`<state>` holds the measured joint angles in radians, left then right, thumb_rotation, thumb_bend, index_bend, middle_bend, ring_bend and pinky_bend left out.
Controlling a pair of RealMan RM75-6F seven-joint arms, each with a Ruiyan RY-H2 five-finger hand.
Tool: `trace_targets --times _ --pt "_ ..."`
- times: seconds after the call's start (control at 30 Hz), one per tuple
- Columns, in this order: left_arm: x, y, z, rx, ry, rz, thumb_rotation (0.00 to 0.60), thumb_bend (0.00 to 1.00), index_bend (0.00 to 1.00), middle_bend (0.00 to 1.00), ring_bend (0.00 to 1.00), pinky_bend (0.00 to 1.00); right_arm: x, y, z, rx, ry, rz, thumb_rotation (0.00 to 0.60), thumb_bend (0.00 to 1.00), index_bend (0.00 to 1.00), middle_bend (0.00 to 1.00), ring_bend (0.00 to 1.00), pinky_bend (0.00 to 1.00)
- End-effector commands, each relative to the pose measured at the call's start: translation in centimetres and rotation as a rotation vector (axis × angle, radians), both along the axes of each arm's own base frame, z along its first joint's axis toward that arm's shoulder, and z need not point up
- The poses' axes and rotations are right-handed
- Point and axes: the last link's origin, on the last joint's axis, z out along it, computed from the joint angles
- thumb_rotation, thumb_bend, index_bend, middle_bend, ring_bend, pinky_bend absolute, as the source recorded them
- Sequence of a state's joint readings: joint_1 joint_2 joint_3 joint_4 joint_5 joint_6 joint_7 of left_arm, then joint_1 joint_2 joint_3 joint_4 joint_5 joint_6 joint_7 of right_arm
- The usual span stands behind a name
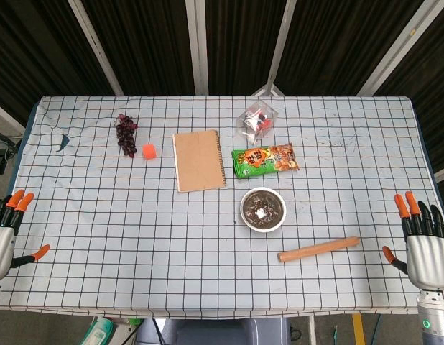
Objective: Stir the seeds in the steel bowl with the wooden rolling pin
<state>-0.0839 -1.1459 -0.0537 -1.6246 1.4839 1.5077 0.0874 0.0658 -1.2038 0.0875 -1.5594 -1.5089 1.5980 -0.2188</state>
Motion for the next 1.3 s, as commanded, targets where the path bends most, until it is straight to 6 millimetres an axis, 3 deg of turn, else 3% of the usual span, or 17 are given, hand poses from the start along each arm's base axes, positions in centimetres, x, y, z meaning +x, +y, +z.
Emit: trace_targets --times 0.03,0.3,0.53,0.87,1.3 --pt "0.0 0.0 0.0 -0.002 0.000 0.001 0.600 0.02 0.00 0.00 0.00 0.00 0.1 0.1 0.0 0.005 0.002 0.007 0.600 0.22 0.00 0.00 0.00 0.00" --pt "0.0 0.0 0.0 0.002 -0.003 0.000 0.600 0.02 0.00 0.00 0.00 0.00 1.1 0.2 -0.8 0.078 -0.021 0.094 0.600 0.22 0.00 0.00 0.00 0.00" --pt "-0.1 0.2 0.1 0.002 -0.010 0.008 0.600 0.02 0.00 0.00 0.00 0.00 2.3 0.7 -3.3 0.261 -0.018 0.216 0.600 0.22 0.01 0.00 0.00 0.00" --pt "0.0 0.2 -0.1 -0.007 -0.010 0.008 0.600 0.02 0.00 0.00 0.00 0.00 3.2 0.8 -8.6 0.494 0.074 0.360 0.600 0.22 0.33 0.24 0.00 0.00" --pt "0.0 0.3 -0.2 -0.014 -0.016 0.011 0.600 0.02 0.00 0.00 0.00 0.00 3.7 -0.8 -11.6 0.508 0.071 0.363 0.600 0.22 0.37 0.28 0.01 0.00"
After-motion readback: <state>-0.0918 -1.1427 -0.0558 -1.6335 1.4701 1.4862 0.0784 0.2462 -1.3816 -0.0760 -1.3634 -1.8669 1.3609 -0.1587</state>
